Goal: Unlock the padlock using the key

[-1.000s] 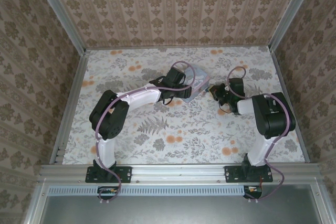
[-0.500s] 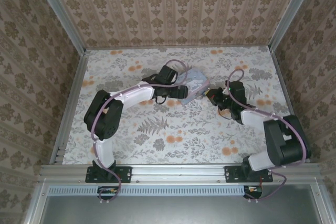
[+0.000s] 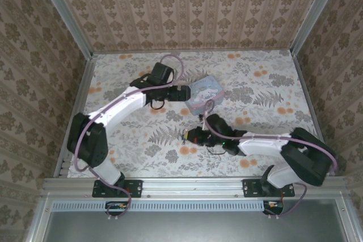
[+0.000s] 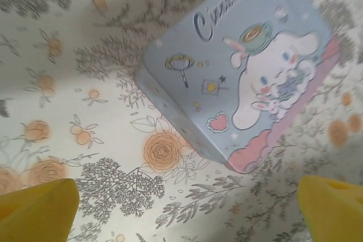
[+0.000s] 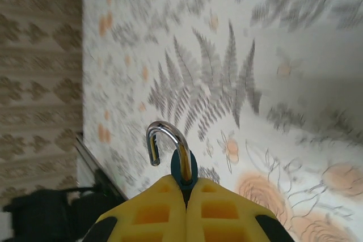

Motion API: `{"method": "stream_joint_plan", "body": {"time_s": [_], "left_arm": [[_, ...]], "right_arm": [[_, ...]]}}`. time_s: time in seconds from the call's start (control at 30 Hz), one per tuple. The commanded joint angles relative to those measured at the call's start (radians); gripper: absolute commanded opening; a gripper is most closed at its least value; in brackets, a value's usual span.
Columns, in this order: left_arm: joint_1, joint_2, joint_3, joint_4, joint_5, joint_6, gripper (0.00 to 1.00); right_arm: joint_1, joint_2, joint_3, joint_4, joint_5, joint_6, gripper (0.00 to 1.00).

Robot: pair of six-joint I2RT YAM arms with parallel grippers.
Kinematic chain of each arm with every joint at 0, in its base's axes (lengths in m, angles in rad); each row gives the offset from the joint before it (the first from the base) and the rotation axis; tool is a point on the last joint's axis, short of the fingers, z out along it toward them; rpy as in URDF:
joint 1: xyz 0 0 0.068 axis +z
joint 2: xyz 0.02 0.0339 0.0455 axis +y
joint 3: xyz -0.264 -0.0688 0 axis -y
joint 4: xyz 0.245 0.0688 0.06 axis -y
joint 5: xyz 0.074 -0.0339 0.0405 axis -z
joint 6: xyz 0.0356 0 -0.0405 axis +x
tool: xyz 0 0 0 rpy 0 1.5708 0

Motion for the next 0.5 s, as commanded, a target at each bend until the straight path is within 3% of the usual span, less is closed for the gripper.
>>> {"method": "stream_joint_plan", "body": {"time_s": [0.0, 0.13, 0.3, 0.4, 0.47], "left_arm": [[0.024, -0.077, -0.031, -0.053, 0.022, -0.015, 1.0], [0.047, -0.134, -0.065, -0.075, 0.016, -0.016, 1.0], [0.059, -0.177, -0.112, -0.082, 0.007, -0.016, 1.0], [0.06, -0.189, -0.14, -0.077, 0.002, -0.02, 1.0], [0.062, -0.199, -0.162, -0.072, -0.006, -0.023, 1.0]], "right_arm": [[0.088, 0.122, 0.068, 0.096, 0.061, 0.047, 0.0], [0.147, 0.235, 0.108, 0.168, 0.07, 0.076, 0.0], [0.133, 0.203, 0.046, 0.149, 0.124, 0.07, 0.0], [0.098, 0.146, 0.001, 0.105, 0.14, 0.055, 0.19], [0.067, 0.103, -0.025, 0.066, 0.144, 0.044, 0.38]]}}
